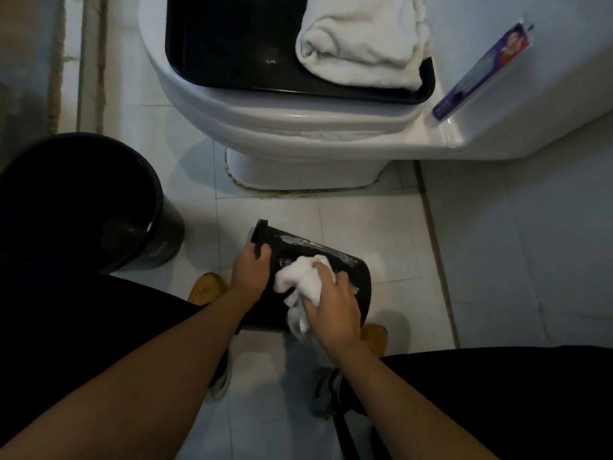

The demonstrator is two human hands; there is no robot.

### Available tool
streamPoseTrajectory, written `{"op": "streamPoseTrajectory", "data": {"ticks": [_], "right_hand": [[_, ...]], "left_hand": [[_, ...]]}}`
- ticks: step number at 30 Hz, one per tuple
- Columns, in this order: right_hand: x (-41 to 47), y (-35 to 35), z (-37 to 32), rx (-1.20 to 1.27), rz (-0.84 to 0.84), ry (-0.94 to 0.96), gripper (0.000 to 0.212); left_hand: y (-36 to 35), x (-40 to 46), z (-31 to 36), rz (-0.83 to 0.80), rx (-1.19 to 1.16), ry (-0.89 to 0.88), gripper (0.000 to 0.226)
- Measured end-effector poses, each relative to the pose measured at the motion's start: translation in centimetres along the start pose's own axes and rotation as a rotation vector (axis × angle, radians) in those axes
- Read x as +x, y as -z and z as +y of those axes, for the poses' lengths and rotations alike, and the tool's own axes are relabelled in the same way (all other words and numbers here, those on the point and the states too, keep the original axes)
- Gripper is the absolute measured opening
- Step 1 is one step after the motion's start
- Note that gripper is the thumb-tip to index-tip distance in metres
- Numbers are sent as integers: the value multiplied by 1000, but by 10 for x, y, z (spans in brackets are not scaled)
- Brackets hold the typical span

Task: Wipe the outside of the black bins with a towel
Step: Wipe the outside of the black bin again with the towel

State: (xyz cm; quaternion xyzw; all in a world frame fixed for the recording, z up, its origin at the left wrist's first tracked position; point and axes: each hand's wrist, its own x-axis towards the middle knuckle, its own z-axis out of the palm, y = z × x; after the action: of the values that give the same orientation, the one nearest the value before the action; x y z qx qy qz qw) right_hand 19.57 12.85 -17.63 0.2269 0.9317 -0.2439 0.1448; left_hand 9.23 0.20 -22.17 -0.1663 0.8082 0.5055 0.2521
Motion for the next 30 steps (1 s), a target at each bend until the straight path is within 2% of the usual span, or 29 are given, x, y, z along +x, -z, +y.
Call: {"op": "streamPoseTrajectory", "data": {"ticks": [3, 7, 9, 12, 14, 15, 18, 19, 21, 24, 26, 30], "right_hand": [[13, -6, -17, -7, -17, -179, 66], [19, -17, -31, -57, -20, -230, 60], [13, -25, -37, -43, -34, -153, 56], [5, -27, -30, -29, -66, 65, 57], [14, -17, -7, -119, -85, 123, 54], [20, -9, 8, -147, -86, 38, 49], [25, 9, 35, -26, 2, -433, 42], [23, 6, 30, 1, 14, -477, 42], [17, -7, 2, 60, 6, -378, 42], [6, -24, -32, 72, -48, -36, 47], [14, -22, -25, 23, -67, 30, 48], [24, -12, -12, 38, 34, -397, 43]], "left_hand": [[-3, -6, -13, 28, -66, 86, 30], [-2, -6, -21, 21, -69, 90, 38], [-1, -6, -25, 31, -49, 72, 43], [-2, -8, -30, 71, -29, 45, 44], [-3, -8, -27, 104, -12, 39, 45], [-3, -9, -24, 114, -2, 46, 46], [-6, -9, -18, 127, -3, 43, 47], [-7, -9, -19, 135, 9, 51, 47], [-7, -8, -18, 134, 23, 68, 48], [-6, -3, -19, 120, 0, 83, 52], [-4, -2, -18, 112, -50, 96, 51], [-4, -6, -18, 119, -114, 134, 42]]}}
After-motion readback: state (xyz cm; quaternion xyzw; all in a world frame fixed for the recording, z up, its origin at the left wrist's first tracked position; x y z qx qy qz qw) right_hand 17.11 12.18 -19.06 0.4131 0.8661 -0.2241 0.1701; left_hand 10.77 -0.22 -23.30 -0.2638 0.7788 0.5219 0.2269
